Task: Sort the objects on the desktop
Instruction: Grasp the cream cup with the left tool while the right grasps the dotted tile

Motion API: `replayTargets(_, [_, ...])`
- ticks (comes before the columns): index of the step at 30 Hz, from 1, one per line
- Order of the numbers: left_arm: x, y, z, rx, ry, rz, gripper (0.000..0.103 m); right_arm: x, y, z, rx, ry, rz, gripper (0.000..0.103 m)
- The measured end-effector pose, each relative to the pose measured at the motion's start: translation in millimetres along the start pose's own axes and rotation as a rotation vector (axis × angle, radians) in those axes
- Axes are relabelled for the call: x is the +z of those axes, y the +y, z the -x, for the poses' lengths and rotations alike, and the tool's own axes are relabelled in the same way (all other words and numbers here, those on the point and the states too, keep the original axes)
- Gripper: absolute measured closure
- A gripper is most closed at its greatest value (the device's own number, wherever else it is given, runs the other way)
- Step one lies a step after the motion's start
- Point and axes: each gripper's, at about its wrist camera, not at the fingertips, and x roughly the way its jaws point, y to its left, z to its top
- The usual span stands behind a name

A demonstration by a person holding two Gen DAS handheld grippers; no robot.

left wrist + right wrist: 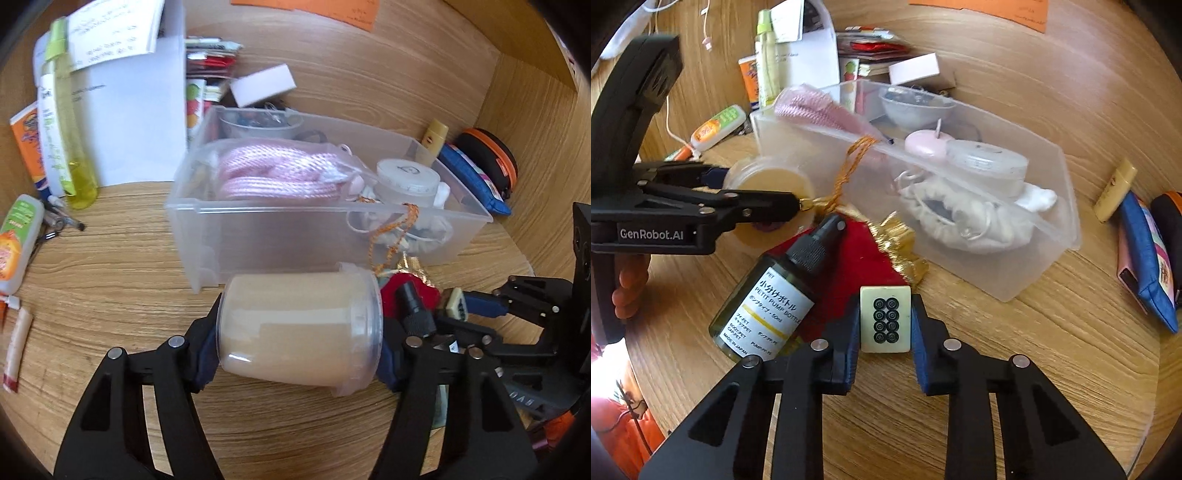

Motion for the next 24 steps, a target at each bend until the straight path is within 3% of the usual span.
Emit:
replayTargets(8, [-3.7, 5.4, 12.3, 0.116, -0.068, 0.015, 0.037, 1.2, -12.4, 17.8, -0.010, -0.044, -0.051, 0.081])
replayTargets(24, [20.3, 4.1, 62.9, 0.100, -0.193, 0.039, 0.037, 25.1, -29.1, 54.5, -0.017, -0.176, -0.115, 0.081])
